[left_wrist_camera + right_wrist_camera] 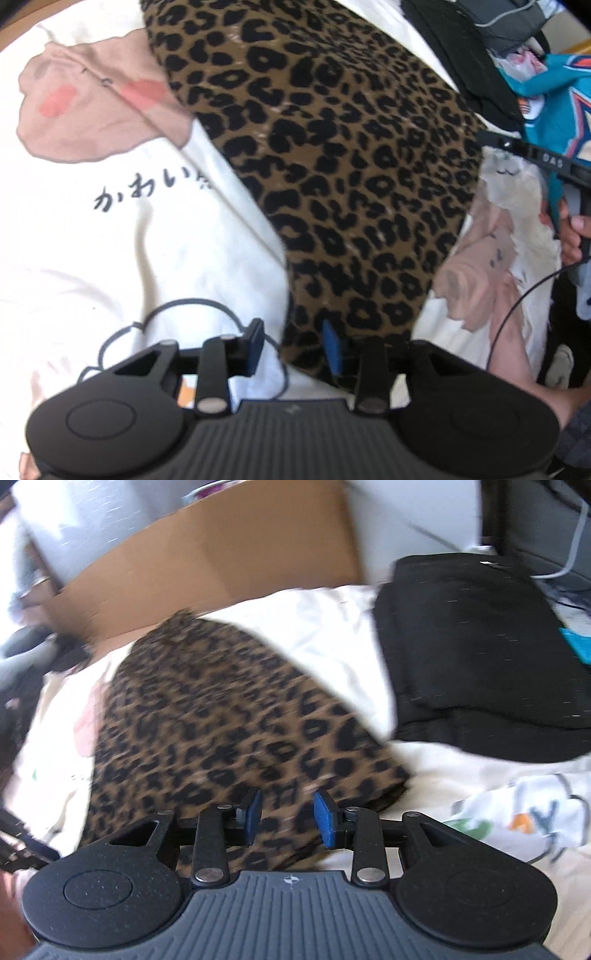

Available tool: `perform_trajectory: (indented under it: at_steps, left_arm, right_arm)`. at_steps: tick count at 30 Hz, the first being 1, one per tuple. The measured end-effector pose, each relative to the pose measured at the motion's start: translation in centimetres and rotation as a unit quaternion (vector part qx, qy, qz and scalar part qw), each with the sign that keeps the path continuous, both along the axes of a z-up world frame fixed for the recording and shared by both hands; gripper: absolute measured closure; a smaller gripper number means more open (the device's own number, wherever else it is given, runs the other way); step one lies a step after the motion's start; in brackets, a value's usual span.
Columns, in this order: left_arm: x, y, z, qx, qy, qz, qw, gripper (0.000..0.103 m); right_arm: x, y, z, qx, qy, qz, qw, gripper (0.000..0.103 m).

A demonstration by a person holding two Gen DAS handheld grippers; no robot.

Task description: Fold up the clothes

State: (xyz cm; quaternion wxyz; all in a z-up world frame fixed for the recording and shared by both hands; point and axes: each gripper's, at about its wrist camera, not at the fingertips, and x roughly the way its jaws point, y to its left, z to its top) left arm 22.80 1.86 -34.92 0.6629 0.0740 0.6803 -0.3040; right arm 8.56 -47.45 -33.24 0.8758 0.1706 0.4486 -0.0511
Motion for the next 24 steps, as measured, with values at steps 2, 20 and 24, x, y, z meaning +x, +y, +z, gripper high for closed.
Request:
perform_trajectory:
  at_steps: [2,20,24]
  left_arm:
    - [0.0,-0.3,-0.5,0.006,-0.001,0.0,1.0,0.063]
    - [-0.4,0.3,-2.5,0.007,0.02,-0.003,0.9998,0.094]
    - [-0.2,0.6,-2.6,-0.001,0.024,0.008,0.9997,0.092]
  right_arm:
    - [0.1,-1.2,-0.3,-0.011,0.003,-0.021,1.0,0.065]
    - [1.0,-4.8,-4.1,0.0,0.026,-0.055,0.998,0.058]
    - [1.3,-5.1,-4.4,0.007,0.029,-0.053,0.998,0.058]
